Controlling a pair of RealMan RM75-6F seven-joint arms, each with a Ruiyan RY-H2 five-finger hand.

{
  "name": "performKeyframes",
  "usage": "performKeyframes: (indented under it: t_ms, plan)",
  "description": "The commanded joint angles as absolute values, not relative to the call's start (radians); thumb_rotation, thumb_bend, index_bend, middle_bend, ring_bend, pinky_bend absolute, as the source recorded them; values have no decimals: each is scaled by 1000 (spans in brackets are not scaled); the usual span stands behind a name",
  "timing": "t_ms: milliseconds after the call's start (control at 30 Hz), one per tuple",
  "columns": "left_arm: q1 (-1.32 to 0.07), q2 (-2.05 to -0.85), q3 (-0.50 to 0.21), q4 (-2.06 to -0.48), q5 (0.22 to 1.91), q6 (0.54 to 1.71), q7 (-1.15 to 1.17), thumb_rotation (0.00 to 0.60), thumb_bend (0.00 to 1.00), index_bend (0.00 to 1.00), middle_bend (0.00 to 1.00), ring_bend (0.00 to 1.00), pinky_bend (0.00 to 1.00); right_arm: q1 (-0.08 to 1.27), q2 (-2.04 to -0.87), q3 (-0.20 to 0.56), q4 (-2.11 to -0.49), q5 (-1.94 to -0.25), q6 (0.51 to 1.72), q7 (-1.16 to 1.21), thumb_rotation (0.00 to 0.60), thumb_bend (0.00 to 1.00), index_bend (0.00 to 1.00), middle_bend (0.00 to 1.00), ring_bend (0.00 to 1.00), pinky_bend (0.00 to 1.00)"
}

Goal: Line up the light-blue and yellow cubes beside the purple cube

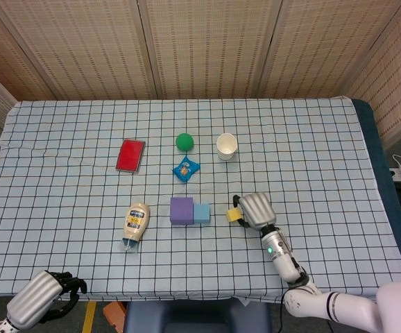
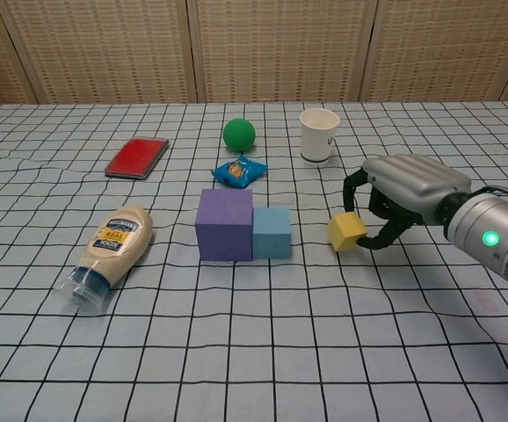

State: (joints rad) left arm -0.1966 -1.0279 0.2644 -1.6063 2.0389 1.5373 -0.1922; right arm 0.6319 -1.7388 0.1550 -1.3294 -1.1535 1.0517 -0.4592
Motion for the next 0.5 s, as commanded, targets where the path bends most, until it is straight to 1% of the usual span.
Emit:
performKeyframes:
  t_ms: [33,500]
  plan:
    - [-197,-1027,265,-1606,2038,1538,-193,600,519,492,612,562,784,637,-1759,163,-1322,-1153,1058,-460,600,135,587,961,859,899]
    - [-196,-1029,261,-1603,2034,1542,-198,600,521,492,614,562,785,661,-1846,190,-1249,-1131,1041,-446,600,136,589,961,859,899]
